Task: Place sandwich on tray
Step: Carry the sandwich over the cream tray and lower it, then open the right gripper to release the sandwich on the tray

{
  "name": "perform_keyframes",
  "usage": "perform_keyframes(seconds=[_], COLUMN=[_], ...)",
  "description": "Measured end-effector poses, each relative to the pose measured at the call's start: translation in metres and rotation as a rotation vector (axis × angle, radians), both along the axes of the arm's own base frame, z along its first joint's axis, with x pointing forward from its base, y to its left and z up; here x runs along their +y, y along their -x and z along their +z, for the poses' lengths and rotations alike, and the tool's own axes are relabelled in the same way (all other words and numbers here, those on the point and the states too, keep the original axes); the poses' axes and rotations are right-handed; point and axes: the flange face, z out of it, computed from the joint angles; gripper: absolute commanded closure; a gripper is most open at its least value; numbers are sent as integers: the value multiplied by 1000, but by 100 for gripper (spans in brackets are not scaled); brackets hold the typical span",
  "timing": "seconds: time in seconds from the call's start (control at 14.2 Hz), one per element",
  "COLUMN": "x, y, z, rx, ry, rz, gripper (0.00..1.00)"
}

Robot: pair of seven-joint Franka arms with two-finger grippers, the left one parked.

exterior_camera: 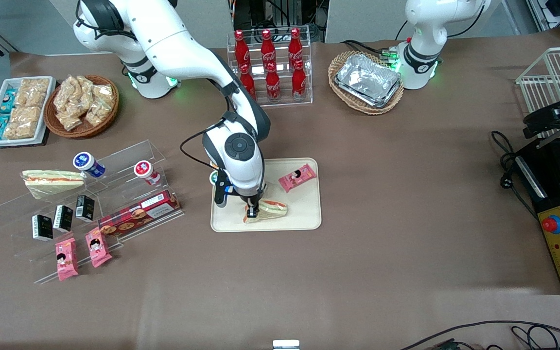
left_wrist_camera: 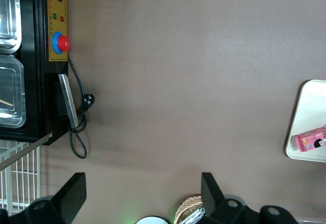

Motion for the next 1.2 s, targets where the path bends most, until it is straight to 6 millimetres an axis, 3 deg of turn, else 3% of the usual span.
perform_keyframes(seconds=[0.42, 0.49, 0.56, 0.71, 0.92, 1.2], x=[-7, -6, -6, -7, -7, -7], y=[-6, -6, -6, -6, -7, -14], z=[-8, -9, -12, -20, -25, -12], rx=[-5, -10, -11, -7, -10, -33], ry=[2, -1, 0, 6, 4, -8], rz=[-11, -10, -9, -12, -27, -31], gripper=[100, 85, 44, 0, 0, 0])
